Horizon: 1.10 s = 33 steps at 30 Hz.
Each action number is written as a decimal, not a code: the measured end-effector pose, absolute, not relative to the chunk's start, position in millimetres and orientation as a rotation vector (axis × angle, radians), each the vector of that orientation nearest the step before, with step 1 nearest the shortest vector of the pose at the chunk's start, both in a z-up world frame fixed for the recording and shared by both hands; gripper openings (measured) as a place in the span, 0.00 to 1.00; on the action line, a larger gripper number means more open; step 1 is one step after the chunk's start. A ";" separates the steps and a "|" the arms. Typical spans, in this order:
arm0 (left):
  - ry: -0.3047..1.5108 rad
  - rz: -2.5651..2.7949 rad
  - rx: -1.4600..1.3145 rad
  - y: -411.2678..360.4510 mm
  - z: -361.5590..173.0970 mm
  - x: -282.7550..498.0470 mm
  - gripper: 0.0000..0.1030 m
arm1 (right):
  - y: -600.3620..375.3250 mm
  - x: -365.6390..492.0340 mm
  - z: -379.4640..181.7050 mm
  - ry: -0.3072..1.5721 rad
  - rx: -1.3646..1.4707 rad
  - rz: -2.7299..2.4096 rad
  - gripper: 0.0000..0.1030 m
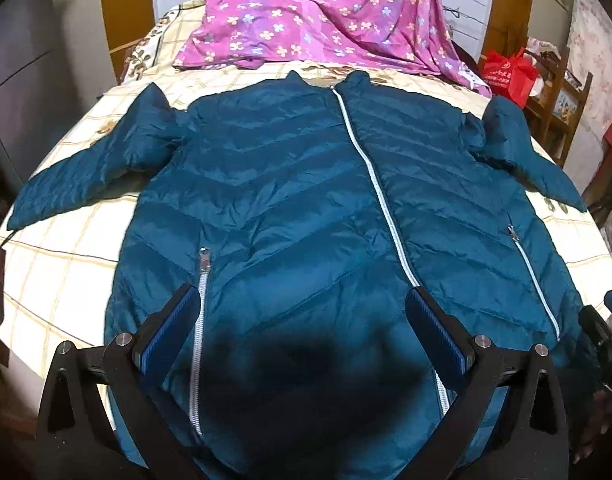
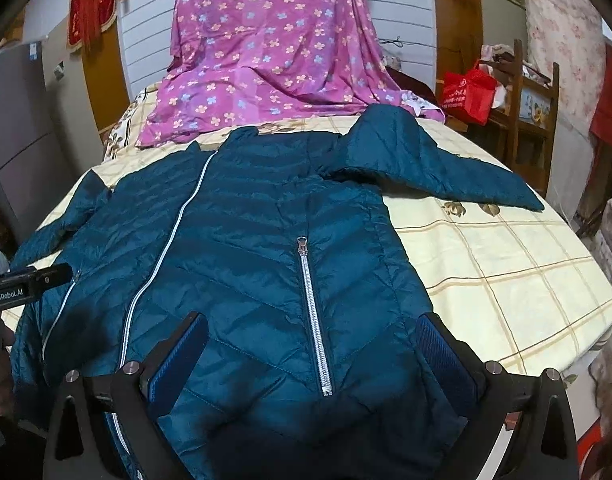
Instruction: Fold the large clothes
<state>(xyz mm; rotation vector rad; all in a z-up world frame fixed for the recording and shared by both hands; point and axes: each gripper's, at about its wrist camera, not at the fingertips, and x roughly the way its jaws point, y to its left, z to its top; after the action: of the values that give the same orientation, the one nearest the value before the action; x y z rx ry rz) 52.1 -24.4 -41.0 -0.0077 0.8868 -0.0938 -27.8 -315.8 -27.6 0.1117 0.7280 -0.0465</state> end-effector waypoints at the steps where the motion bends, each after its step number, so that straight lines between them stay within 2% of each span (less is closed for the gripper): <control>1: 0.890 -0.101 -0.011 -23.8 -42.8 52.5 1.00 | -315.1 -27.8 -27.8 0.729 0.109 -0.043 1.00; 9: 0.940 -0.026 0.020 -1.4 -72.1 63.2 1.00 | -331.8 -29.8 -29.3 0.764 0.136 -0.067 1.00; 19: 0.885 0.024 0.016 18.8 -56.5 72.6 1.00 | -331.3 -8.3 -3.9 0.682 0.030 -0.032 1.00; 24: 0.877 0.057 0.053 22.3 -85.5 91.7 1.00 | -315.8 31.1 -18.2 0.740 0.032 0.079 1.00; 33: 0.801 0.062 0.078 33.0 -99.6 119.2 1.00 | -300.8 95.3 -66.5 0.854 -0.040 0.043 1.00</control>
<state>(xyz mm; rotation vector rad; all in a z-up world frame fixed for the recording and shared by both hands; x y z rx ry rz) 119.2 33.0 -99.6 0.0782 0.8009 0.0618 95.3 -300.8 -66.5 -0.0404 0.8543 0.0430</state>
